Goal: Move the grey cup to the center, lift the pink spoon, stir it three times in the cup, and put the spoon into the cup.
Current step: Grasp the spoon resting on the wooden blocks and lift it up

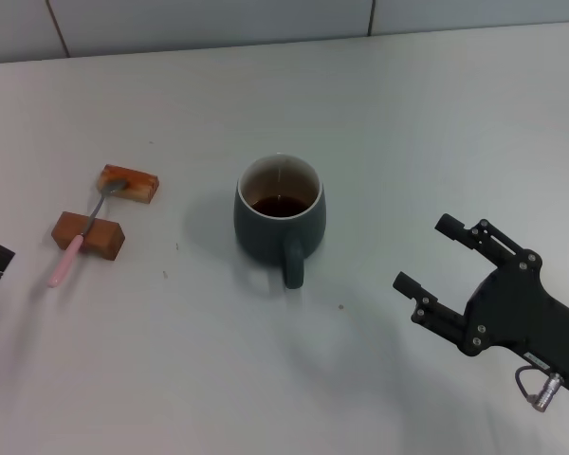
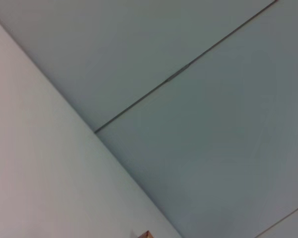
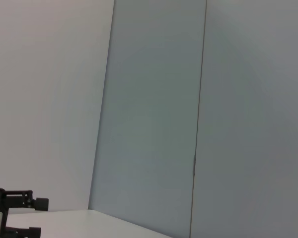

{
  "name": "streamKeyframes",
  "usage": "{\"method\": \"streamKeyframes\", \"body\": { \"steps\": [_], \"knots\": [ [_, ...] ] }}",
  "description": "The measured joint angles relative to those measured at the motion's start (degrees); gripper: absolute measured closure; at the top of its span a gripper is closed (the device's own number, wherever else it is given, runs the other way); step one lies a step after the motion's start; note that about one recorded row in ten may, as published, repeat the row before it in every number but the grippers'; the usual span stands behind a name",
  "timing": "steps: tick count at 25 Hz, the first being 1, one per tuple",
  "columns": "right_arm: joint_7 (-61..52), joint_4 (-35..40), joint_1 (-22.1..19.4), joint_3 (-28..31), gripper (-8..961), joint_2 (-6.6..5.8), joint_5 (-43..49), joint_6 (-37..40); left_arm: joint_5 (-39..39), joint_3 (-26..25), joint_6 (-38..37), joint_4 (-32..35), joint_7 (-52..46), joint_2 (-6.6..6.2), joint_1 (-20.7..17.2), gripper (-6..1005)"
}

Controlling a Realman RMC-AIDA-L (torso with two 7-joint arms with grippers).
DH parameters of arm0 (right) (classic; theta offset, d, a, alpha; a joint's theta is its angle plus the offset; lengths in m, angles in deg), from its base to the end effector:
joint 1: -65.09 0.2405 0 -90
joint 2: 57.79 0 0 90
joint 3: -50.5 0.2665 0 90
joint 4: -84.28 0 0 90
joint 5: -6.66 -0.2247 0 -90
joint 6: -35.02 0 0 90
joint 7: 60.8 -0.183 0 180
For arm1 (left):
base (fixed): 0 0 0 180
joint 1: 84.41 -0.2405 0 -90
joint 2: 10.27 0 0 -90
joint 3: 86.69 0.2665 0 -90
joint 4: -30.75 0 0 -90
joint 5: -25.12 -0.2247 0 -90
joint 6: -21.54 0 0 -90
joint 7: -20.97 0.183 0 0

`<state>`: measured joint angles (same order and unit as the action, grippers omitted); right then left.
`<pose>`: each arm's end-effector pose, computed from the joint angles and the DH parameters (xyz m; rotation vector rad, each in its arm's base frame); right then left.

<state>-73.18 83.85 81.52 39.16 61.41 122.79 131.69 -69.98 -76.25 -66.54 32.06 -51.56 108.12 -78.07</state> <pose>0.2998 0.2385 -0.0863 -2.2138 0.1515 0.9790 -0.3948 0.2221 -0.0347 -1.4794 -1.4299 -1.3194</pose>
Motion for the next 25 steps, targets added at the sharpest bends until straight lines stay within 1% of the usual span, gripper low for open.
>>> {"method": "streamKeyframes", "body": {
  "steps": [10,25],
  "knots": [
    [0.1,0.07,0.0,0.0,192,-0.02,0.49,0.0,0.01,0.54,3.06,-0.63,-0.31,0.05,1.29,221],
    [-0.6,-0.25,0.26,0.0,192,-0.02,1.26,-0.74,0.0,1.99,5.37,-1.37,-0.42,0.09,2.4,238]
  ]
}}
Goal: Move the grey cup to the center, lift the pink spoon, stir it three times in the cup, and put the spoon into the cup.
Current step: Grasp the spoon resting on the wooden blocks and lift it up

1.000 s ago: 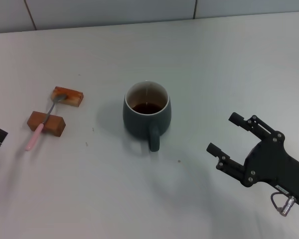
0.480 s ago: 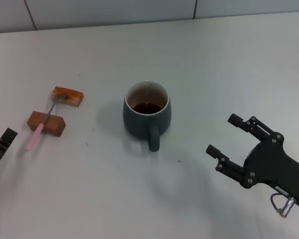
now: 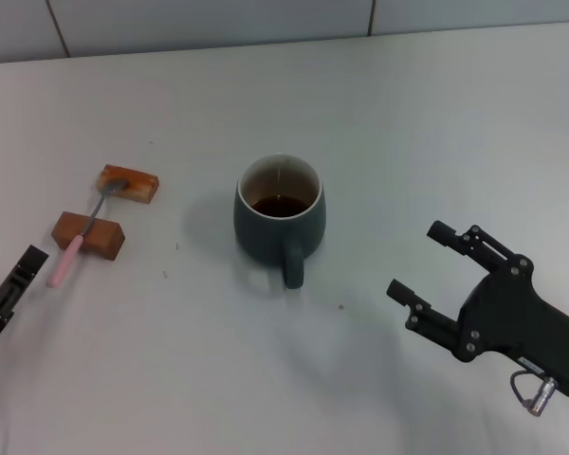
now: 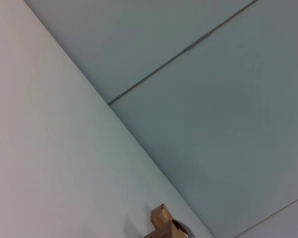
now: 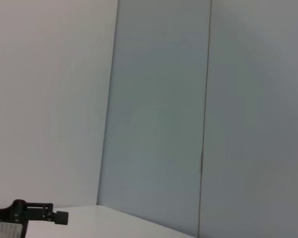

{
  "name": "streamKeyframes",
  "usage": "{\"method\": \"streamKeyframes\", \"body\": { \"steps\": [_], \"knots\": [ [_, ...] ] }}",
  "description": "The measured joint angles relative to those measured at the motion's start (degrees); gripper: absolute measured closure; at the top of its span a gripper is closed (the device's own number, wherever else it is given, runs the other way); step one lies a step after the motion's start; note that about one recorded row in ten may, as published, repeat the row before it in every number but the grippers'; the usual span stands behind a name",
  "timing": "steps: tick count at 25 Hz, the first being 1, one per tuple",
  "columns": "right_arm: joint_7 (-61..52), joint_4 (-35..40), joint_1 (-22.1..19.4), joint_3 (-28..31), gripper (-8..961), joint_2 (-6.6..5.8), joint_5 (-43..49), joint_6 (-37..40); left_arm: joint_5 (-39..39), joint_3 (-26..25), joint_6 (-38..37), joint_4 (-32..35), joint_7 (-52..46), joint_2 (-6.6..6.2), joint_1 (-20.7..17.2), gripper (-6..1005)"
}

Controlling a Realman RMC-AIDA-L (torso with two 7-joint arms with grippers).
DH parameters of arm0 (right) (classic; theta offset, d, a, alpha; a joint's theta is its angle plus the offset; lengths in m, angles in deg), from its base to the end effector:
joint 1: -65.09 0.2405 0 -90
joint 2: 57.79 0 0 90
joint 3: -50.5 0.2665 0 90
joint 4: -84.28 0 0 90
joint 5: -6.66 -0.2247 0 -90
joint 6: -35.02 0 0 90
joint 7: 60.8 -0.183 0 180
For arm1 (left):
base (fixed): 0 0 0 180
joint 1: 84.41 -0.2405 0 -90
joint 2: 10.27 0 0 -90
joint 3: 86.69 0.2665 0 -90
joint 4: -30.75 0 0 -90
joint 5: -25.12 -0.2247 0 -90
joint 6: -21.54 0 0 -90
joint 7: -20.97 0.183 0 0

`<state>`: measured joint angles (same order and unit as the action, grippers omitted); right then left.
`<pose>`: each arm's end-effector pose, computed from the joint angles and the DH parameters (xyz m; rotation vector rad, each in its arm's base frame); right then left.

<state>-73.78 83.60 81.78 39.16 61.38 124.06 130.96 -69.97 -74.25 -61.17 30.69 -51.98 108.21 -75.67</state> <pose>0.2992 0.2374 -0.0907 -2.2422 0.1635 0.9784 -0.3947 0.2358 -0.0531 -1.5049 -1.5063 -1.2572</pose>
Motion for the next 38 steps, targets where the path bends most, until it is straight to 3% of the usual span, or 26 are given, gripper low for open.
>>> {"method": "streamKeyframes", "body": {
  "steps": [38],
  "knots": [
    [-3.49,1.21,0.27,0.0,192,-0.18,2.49,-1.55,0.0,2.01,1.39,-2.17,-1.27,0.1,1.77,282]
  ]
}}
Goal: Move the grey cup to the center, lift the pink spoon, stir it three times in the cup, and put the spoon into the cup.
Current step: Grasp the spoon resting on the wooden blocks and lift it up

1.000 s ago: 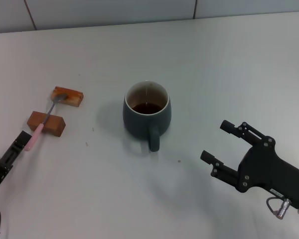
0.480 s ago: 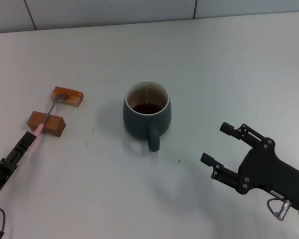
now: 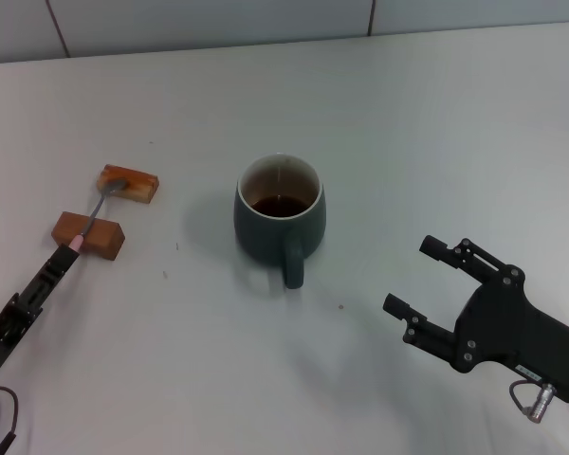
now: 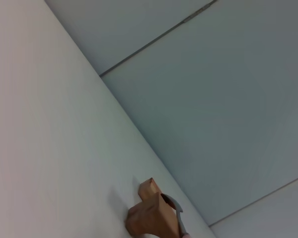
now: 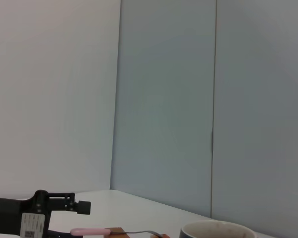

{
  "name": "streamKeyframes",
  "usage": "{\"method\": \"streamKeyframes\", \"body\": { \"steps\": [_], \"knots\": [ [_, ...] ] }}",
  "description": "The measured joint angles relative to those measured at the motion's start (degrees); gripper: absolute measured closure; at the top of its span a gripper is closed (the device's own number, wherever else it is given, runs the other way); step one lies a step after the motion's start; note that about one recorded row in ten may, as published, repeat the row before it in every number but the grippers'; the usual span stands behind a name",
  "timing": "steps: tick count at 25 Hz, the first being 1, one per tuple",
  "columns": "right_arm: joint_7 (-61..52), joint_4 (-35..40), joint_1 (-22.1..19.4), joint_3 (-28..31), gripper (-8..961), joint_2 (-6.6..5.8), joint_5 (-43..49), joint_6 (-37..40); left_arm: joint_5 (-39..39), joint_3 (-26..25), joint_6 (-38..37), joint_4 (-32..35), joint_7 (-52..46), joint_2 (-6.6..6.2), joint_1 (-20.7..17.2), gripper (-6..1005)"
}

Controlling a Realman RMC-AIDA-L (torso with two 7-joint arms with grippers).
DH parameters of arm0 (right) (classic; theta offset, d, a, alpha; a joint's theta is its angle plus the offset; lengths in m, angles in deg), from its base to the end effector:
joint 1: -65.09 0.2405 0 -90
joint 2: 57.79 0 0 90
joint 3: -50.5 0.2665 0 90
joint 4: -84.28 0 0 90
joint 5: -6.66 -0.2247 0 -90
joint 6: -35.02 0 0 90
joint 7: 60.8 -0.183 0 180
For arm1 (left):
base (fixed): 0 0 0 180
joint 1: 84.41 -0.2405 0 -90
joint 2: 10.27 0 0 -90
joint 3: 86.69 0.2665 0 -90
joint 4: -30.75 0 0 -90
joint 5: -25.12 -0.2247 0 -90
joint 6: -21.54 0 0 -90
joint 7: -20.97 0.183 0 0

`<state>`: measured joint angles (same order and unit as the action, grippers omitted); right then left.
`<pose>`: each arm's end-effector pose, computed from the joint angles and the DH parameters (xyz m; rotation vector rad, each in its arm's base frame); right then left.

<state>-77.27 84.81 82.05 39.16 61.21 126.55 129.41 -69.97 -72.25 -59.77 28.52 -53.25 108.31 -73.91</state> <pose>0.3049 0.2368 -0.0948 -2.3050 0.2153 0.9584 -0.3838 0.2420 -0.0688 -1.5329 -1.5736 -1.2720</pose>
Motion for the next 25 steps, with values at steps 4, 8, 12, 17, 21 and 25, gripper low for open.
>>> {"method": "streamKeyframes", "body": {
  "steps": [4,8,12,17,21,25],
  "knots": [
    [0.0,0.0,0.04,0.0,192,0.0,0.0,0.0,0.0,-0.01,0.15,-0.08,-0.05,0.04,0.16,286],
    [0.0,0.0,0.13,-0.04,192,0.0,0.0,0.0,0.0,-0.03,0.34,-0.14,-0.05,0.07,0.28,291],
    [0.0,0.0,0.25,-0.09,192,0.0,0.0,0.01,0.0,-0.03,0.77,-0.29,-0.05,0.08,0.52,295],
    [-0.09,0.0,0.27,-0.42,191,0.01,0.0,0.03,0.0,-0.04,0.83,-0.68,-0.13,0.02,0.92,301],
    [-0.17,0.0,0.25,-0.45,191,0.0,0.0,0.07,0.0,-0.03,0.96,-1.12,-0.21,0.1,1.04,306],
    [-0.18,0.0,0.2,-0.54,191,0.0,0.0,0.07,0.0,-0.03,0.99,-1.36,-0.23,0.1,1.09,310]
  ]
}}
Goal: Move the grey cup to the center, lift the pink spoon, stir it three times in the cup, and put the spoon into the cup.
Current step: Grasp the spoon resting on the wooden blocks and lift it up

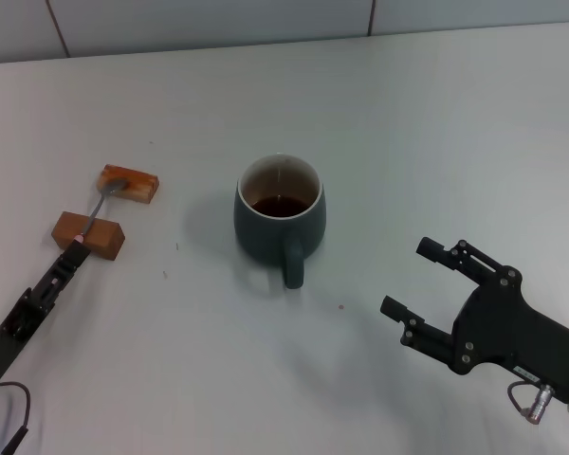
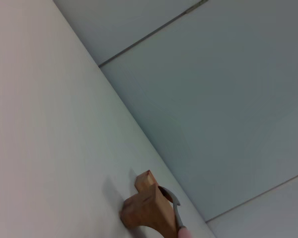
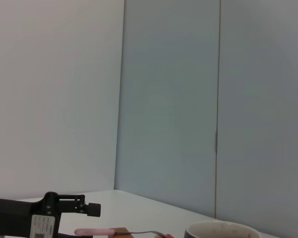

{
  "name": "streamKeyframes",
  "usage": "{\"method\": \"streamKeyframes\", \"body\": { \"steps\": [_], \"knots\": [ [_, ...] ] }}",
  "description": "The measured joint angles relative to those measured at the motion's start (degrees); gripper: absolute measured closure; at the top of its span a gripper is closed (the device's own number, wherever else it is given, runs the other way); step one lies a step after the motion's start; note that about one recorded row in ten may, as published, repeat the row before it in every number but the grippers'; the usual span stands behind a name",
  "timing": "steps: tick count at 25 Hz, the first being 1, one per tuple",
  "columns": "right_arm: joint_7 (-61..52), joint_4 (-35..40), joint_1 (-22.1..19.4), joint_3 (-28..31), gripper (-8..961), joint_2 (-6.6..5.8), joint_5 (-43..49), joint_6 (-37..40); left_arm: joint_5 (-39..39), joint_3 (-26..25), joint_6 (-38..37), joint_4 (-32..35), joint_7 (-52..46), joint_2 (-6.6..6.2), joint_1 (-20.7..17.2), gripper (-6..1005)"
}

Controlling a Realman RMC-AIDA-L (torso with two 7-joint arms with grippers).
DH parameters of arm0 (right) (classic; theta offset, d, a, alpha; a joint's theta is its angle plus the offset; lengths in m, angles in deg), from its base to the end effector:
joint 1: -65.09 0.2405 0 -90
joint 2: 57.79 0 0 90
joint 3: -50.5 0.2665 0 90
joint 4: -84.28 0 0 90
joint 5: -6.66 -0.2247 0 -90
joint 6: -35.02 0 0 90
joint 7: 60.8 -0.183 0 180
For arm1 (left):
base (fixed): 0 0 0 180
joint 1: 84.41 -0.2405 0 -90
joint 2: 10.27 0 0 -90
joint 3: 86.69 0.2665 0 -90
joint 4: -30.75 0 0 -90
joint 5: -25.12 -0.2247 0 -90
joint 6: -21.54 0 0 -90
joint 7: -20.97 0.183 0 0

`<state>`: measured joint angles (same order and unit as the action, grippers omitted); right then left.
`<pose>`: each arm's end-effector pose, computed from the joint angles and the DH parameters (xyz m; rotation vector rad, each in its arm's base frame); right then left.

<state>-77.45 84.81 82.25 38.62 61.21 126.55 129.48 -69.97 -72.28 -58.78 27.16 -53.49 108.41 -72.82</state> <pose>0.3036 0.2366 -0.0958 -2.3158 0.2123 0.9634 -0.3784 0.2471 -0.0757 -1.5321 -1.6006 -1.2812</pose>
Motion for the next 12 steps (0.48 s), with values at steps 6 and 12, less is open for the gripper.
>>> {"method": "streamKeyframes", "body": {
  "steps": [6,12],
  "knots": [
    [-0.04,0.0,0.0,0.0,191,0.0,0.0,-0.02,0.0,-0.07,0.0,-0.09,-0.28,-0.03,0.17,317],
    [-0.04,0.0,0.05,-0.07,191,0.0,-0.01,-0.04,0.0,-0.2,0.47,-0.11,-0.55,-0.03,0.48,324]
  ]
}}
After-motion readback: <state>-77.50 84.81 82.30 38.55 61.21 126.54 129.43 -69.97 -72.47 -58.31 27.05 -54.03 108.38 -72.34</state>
